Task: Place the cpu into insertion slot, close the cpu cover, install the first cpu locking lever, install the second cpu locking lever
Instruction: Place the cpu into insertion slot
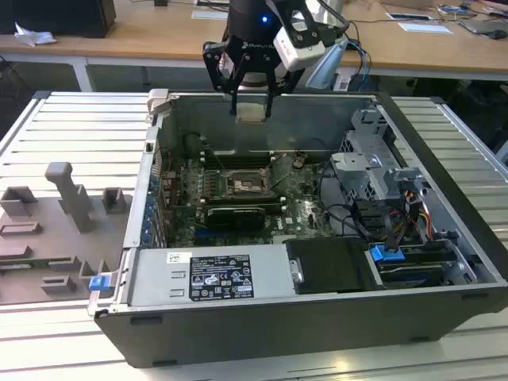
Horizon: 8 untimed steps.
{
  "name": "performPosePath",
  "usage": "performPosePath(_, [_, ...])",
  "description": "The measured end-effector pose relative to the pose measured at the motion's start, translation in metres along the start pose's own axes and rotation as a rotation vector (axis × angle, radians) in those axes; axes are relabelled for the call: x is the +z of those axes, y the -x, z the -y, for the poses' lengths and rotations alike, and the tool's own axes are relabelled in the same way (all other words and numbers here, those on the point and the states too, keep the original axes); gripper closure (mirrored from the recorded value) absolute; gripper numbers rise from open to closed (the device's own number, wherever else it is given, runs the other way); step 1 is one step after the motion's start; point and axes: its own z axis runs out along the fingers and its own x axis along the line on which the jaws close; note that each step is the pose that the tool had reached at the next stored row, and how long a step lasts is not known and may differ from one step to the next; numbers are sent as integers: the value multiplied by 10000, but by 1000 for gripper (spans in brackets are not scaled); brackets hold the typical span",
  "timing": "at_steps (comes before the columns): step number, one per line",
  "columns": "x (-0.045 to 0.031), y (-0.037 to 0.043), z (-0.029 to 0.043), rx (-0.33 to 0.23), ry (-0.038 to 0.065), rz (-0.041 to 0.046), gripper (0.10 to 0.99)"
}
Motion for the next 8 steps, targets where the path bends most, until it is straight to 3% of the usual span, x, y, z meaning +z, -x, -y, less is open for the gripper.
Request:
performPosePath(4, [10, 0, 1, 773, 13, 69, 545])
performPosePath(8, [15, 0, 1, 1094, 22, 98, 545])
